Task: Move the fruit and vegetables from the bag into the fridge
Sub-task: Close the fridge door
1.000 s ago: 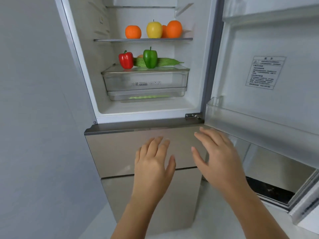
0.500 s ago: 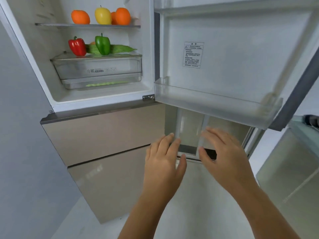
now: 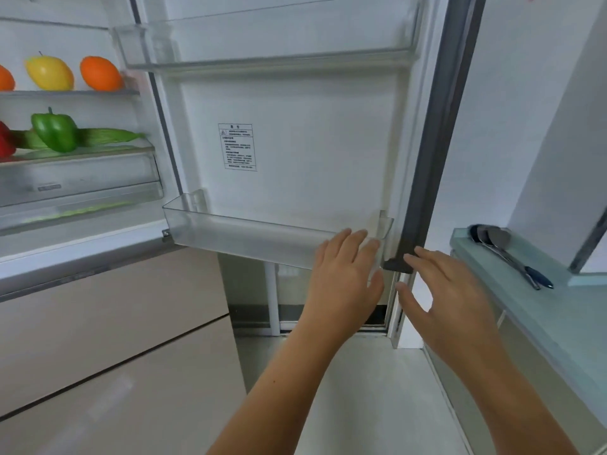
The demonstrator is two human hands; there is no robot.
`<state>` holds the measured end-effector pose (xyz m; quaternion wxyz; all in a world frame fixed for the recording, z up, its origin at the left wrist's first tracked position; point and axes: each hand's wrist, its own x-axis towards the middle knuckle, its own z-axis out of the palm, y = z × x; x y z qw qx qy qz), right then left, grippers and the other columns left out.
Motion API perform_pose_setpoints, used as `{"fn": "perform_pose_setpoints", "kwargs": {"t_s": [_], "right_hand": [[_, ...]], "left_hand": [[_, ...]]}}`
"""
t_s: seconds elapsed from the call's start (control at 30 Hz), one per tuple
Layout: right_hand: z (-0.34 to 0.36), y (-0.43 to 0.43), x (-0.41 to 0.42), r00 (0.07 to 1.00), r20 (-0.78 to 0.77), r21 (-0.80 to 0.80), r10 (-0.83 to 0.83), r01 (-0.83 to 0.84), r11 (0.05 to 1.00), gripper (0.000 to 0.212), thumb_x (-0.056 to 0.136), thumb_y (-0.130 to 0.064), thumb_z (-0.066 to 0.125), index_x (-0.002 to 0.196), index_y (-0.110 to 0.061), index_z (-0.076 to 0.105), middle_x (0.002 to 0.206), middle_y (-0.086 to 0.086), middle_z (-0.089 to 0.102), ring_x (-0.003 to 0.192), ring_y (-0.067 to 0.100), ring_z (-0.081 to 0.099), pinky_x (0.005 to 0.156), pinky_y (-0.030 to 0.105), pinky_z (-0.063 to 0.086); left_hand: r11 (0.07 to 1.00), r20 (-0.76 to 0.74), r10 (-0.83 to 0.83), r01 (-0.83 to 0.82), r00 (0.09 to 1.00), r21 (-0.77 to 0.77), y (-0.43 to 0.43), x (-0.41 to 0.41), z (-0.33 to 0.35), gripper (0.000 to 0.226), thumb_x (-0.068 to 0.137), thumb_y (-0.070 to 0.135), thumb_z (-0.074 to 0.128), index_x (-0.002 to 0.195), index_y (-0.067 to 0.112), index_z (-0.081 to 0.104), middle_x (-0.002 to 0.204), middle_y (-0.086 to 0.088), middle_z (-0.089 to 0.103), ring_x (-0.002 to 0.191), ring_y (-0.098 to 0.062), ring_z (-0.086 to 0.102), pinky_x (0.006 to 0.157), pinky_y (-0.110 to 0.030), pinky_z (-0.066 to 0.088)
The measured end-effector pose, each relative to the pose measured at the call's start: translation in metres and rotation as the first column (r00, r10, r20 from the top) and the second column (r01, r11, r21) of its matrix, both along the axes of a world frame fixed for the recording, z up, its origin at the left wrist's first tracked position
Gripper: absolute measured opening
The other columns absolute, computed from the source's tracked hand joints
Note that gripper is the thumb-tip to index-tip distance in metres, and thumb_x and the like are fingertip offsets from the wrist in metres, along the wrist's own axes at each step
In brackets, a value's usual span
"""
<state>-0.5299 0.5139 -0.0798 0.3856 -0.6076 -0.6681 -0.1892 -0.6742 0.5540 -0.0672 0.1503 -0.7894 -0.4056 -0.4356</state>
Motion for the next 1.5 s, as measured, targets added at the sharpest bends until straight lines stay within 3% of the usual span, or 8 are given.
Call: {"fn": "perform_pose_setpoints", "kwargs": {"t_s": [0.17,0.33,0.53,0.7,0.97,1.07,1.23,1.5], "right_hand": [[-0.003,0.015,0.024,1.0,0.0,0.007,-0.003,0.003,1.0,0.04,0.077,-0.027,0.058,0.108,-0.004,0.066,0.112,0.014,0.065,0.102,0.033,0.061,0.093,0.039,0.035],[-0.005,0.023,0.029,1.0,-0.018,-0.007,0.02,-0.02,1.0,0.041,0.075,-0.027,0.058,0.109,-0.005,0.066,0.112,0.014,0.066,0.102,0.033,0.061,0.091,0.045,0.04],[-0.009,0.02,0.027,0.998,-0.045,-0.037,0.05,-0.052,0.998,0.042,0.079,-0.033,0.054,0.108,-0.006,0.066,0.113,0.013,0.066,0.103,0.034,0.061,0.09,0.049,0.04],[-0.008,0.006,0.016,0.994,-0.08,-0.067,0.068,-0.074,0.995,0.048,0.082,-0.041,0.046,0.11,-0.007,0.066,0.116,0.012,0.064,0.106,0.034,0.059,0.09,0.056,0.044],[-0.004,-0.03,-0.012,0.982,-0.098,-0.046,0.161,-0.166,0.985,0.054,0.082,-0.045,0.039,0.112,-0.007,0.064,0.119,0.011,0.063,0.112,0.033,0.056,0.095,0.05,0.037],[-0.002,-0.046,-0.03,0.972,-0.072,-0.03,0.225,-0.227,0.973,0.053,0.082,-0.043,0.04,0.113,-0.007,0.064,0.119,0.01,0.063,0.112,0.031,0.056,0.095,0.044,0.033],[0.005,-0.07,-0.059,0.942,-0.057,0.03,0.33,-0.329,0.944,0.048,0.083,-0.038,0.043,0.112,-0.005,0.064,0.117,0.011,0.063,0.114,0.029,0.054,0.095,0.041,0.037],[0.006,-0.096,-0.111,0.855,0.046,0.038,0.516,-0.518,0.855,0.04,0.085,-0.032,0.048,0.113,-0.007,0.063,0.122,0.01,0.061,0.118,0.026,0.05,0.093,0.046,0.047]], "left_hand": [[0.998,-0.057,0.024,-0.027,0.998,-0.055,0.023,0.027,-0.008,0.037,0.076,0.025,0.061,0.108,0.007,0.064,0.111,-0.012,0.067,0.107,-0.032,0.06,0.09,-0.049,0.045],[0.999,-0.04,0.001,-0.003,0.999,-0.05,0.025,0.029,-0.01,0.038,0.081,0.027,0.048,0.109,0.007,0.064,0.106,-0.008,0.067,0.104,-0.027,0.061,0.088,-0.039,0.048],[0.996,-0.034,0.02,-0.023,0.999,-0.081,0.016,0.022,-0.01,0.037,0.078,0.023,0.058,0.111,0.009,0.063,0.108,-0.006,0.067,0.105,-0.024,0.06,0.092,-0.033,0.04],[0.995,-0.026,0.013,-0.015,1.0,-0.094,-0.004,0.007,-0.008,0.043,0.083,0.031,0.041,0.112,0.008,0.063,0.109,-0.007,0.067,0.106,-0.026,0.061,0.09,-0.042,0.046],[0.993,-0.047,0.079,-0.082,0.996,-0.083,-0.042,-0.03,-0.01,0.042,0.083,0.03,0.043,0.115,0.01,0.061,0.113,-0.007,0.066,0.113,-0.025,0.057,0.096,-0.036,0.033],[0.993,-0.048,0.092,-0.095,0.995,-0.066,-0.057,-0.049,-0.011,0.042,0.084,0.029,0.044,0.116,0.007,0.061,0.114,-0.009,0.065,0.114,-0.027,0.056,0.097,-0.041,0.039],[0.984,-0.045,0.165,-0.167,0.985,-0.058,-0.084,-0.078,-0.015,0.045,0.082,0.029,0.047,0.119,0.006,0.057,0.117,-0.01,0.062,0.118,-0.027,0.051,0.099,-0.038,0.033],[0.963,0.018,0.258,-0.255,0.966,-0.085,-0.121,-0.136,-0.021,0.043,0.083,0.028,0.047,0.119,0.006,0.055,0.123,-0.011,0.059,0.122,-0.023,0.042,0.096,-0.05,0.042]]}}
